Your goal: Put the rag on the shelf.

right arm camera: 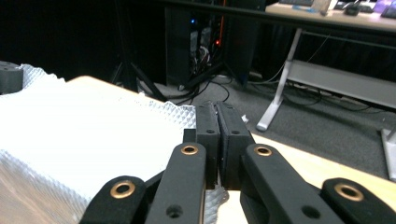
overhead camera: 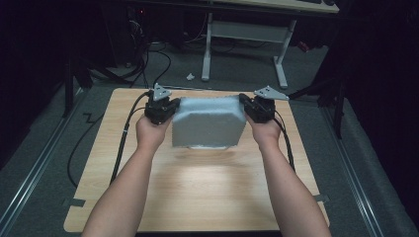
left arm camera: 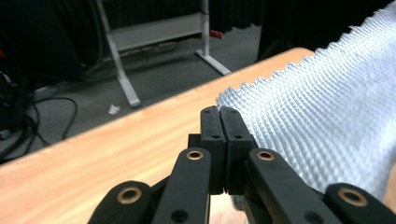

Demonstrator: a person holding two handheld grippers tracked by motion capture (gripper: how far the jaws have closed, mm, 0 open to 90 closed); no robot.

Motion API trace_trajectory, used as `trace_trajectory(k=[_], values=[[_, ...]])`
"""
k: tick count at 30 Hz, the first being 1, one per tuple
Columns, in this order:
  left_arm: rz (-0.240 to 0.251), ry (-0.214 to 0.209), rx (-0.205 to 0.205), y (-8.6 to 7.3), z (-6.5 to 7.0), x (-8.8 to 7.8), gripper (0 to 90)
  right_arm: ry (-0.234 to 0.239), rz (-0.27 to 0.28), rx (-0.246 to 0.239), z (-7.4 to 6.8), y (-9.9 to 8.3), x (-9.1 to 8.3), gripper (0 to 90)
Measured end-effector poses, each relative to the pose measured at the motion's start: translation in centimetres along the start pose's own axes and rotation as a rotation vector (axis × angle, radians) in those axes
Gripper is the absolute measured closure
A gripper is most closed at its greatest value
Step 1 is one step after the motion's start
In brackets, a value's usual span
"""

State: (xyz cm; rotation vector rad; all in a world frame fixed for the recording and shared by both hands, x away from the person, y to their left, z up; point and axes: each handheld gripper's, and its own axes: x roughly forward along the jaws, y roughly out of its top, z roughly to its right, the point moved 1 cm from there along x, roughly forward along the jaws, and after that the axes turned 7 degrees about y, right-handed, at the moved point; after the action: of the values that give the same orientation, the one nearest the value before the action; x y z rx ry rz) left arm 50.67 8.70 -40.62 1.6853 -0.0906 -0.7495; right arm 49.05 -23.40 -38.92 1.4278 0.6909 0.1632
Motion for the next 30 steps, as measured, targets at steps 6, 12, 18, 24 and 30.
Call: trace_trajectory(k=[6,12,18,24,30], values=[[-0.014,-0.041,-0.003,-1.5,0.4,-0.5,89.0,0.016,-0.023,0.012,-0.1,-1.6,0.0,89.2],[-0.027,-0.071,-0.011,-2.6,0.9,-0.5,89.0,0.032,-0.036,0.033,-0.3,-2.9,-0.2,89.2],[-0.028,-0.093,-0.031,-3.8,1.2,-0.5,89.0,0.046,-0.053,0.016,-1.2,-4.1,-0.2,89.2],[-0.027,-0.108,-0.042,-4.7,1.7,-0.6,89.0,0.05,-0.056,0.011,-1.7,-4.7,-0.3,89.2],[-0.039,-0.117,-0.047,-5.2,1.7,-0.4,89.0,0.046,-0.065,0.011,-1.6,-5.2,-0.2,89.2]])
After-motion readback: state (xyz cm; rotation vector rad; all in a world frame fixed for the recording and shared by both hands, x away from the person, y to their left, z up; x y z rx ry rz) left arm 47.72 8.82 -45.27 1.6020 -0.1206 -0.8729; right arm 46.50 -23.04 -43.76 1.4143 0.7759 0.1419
